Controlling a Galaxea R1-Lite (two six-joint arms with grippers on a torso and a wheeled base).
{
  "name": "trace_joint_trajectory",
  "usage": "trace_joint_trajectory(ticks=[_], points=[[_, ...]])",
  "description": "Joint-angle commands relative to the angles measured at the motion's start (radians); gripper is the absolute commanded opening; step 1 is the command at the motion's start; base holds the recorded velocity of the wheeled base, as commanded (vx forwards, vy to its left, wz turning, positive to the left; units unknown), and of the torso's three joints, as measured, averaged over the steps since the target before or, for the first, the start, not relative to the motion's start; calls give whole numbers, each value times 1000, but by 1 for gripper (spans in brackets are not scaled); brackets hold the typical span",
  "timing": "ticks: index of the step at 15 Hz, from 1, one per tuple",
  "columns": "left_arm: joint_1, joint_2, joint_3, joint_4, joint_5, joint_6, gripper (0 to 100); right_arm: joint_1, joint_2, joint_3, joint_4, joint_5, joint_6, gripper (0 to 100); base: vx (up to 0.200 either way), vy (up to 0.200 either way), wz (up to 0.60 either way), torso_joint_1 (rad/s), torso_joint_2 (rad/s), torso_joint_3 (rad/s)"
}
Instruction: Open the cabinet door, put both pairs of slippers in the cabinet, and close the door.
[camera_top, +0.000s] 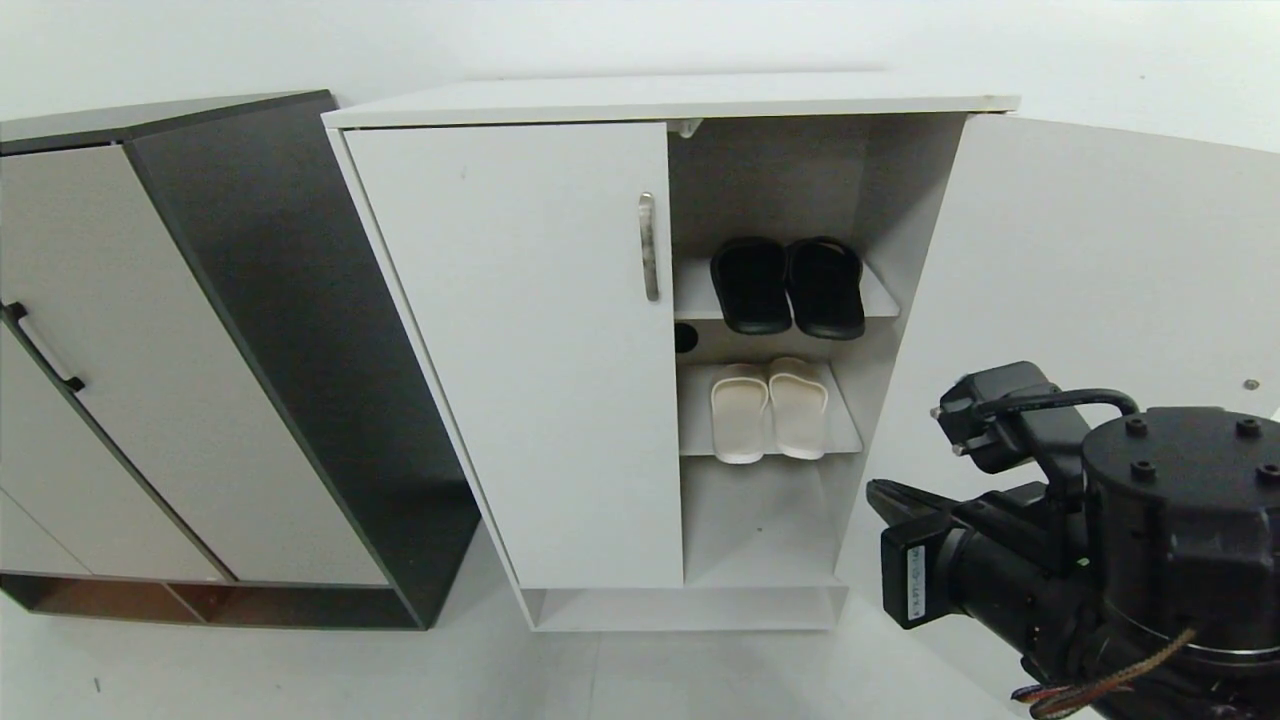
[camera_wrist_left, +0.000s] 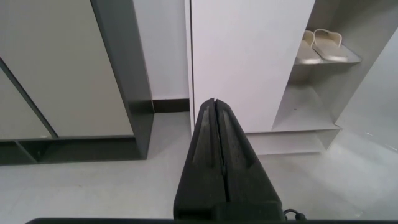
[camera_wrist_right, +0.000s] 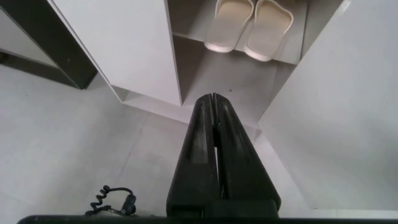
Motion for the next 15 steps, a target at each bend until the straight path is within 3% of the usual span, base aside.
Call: trace_joint_trajectory(ticks=[1, 7, 15], points=[[0, 0, 0, 0, 0, 0, 0, 0, 1, 0, -2, 0, 0, 0, 0, 0, 0, 12, -207, -212], [0, 0, 0, 0, 0, 0, 0, 0, 3, 2, -2, 0, 0, 0, 0, 0, 0, 45, -386, -350], [0, 0, 0, 0, 0, 0, 0, 0, 1, 3, -2, 0, 1, 0, 0, 0, 0, 129, -464, -331]])
